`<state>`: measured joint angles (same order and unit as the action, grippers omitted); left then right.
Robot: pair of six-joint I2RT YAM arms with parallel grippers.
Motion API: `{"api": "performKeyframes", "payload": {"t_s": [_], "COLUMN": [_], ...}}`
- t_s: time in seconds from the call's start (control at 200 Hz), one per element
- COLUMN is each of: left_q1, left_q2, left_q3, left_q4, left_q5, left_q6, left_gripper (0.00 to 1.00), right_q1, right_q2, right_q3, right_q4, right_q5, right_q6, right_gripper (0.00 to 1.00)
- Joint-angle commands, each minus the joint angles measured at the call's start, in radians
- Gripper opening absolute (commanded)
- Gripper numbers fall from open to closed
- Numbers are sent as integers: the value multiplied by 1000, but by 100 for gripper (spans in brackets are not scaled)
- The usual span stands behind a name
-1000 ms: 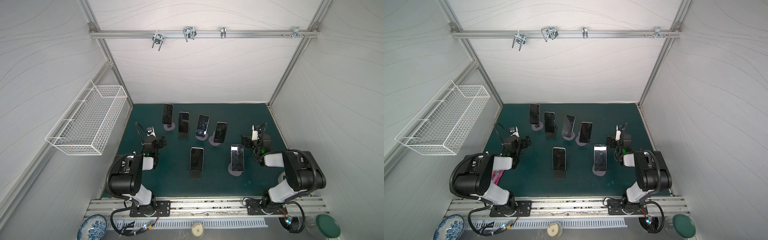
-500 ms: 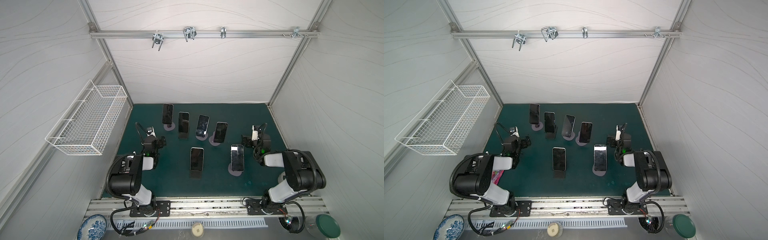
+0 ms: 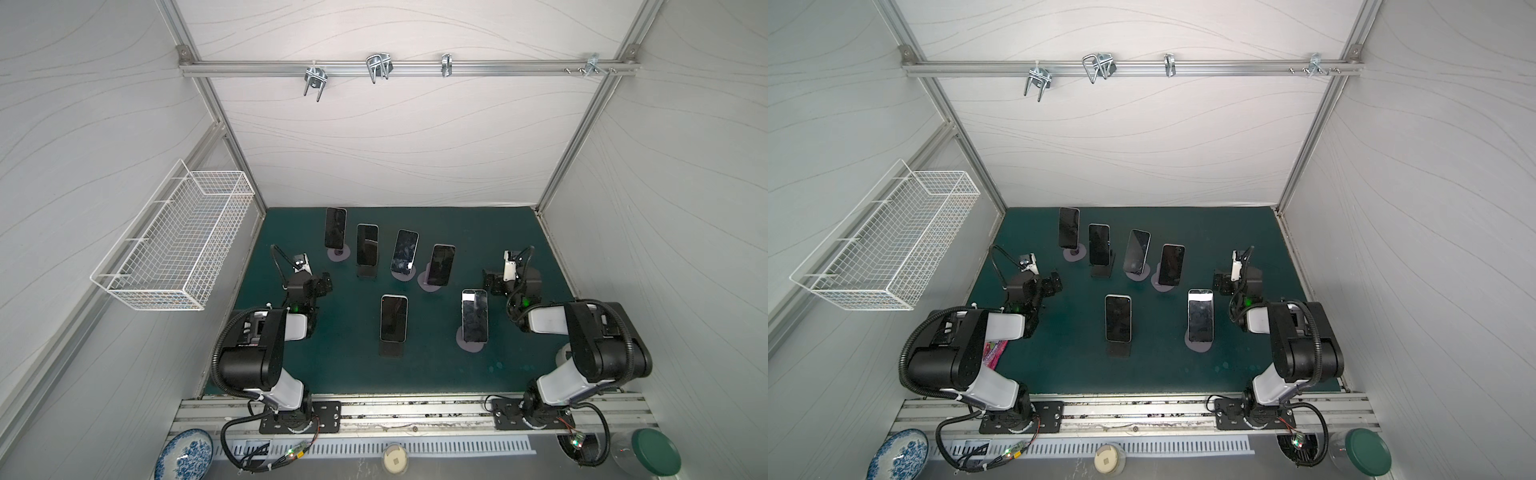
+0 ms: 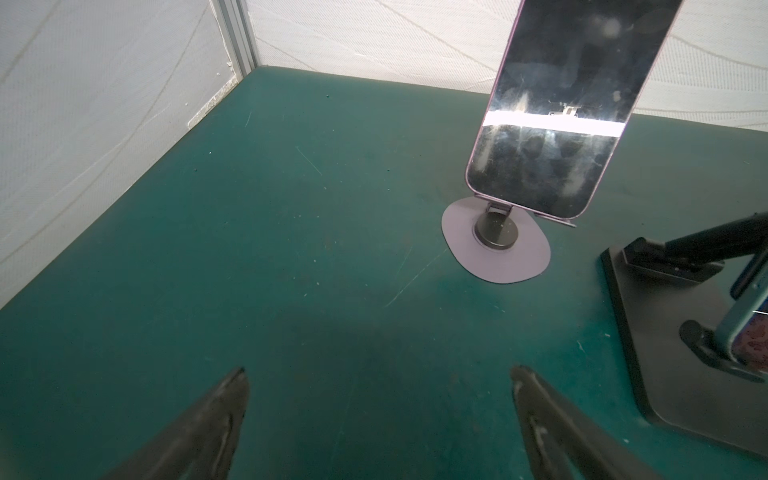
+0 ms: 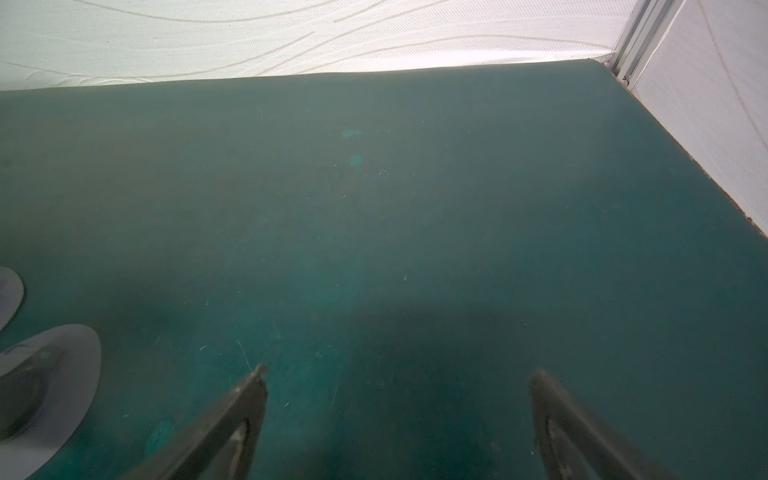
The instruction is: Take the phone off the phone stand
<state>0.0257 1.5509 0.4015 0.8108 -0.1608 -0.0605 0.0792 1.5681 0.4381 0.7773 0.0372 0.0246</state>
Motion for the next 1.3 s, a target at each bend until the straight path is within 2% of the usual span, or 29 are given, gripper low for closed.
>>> {"api": "performKeyframes", "payload": {"t_s": [0.0, 0.15, 0.395, 0.7, 0.905, 1.075, 1.295], "left_q1": [12, 20, 19, 19, 14, 14, 14], "left_q2": [-6, -9, -70, -191, -262, -298, -347], "left_q3": [15, 13, 66, 105, 175, 268, 385], "left_q4": [25, 27, -111, -262, -347, -465, -607], "left_q5": [24, 64, 8, -20, -43, -61, -71], "left_q6": [-3, -2, -16, -23, 23, 13, 31], "left_gripper": [99, 99, 99, 99, 99, 99, 99], "right_q1": [-4, 3, -11, -67, -67, -67, -67], "right_q2": [-3, 0, -7, -114, -187, -218, -262], "right_q3": [8, 10, 5, 85, 62, 95, 143], "right_q4": [1, 0, 7, -261, -308, -393, -459], "right_q5": [-14, -3, -30, 58, 96, 73, 130], "right_q6": [-14, -21, -11, 81, 107, 60, 54], "right_gripper": [99, 99, 99, 99, 99, 99, 99]}}
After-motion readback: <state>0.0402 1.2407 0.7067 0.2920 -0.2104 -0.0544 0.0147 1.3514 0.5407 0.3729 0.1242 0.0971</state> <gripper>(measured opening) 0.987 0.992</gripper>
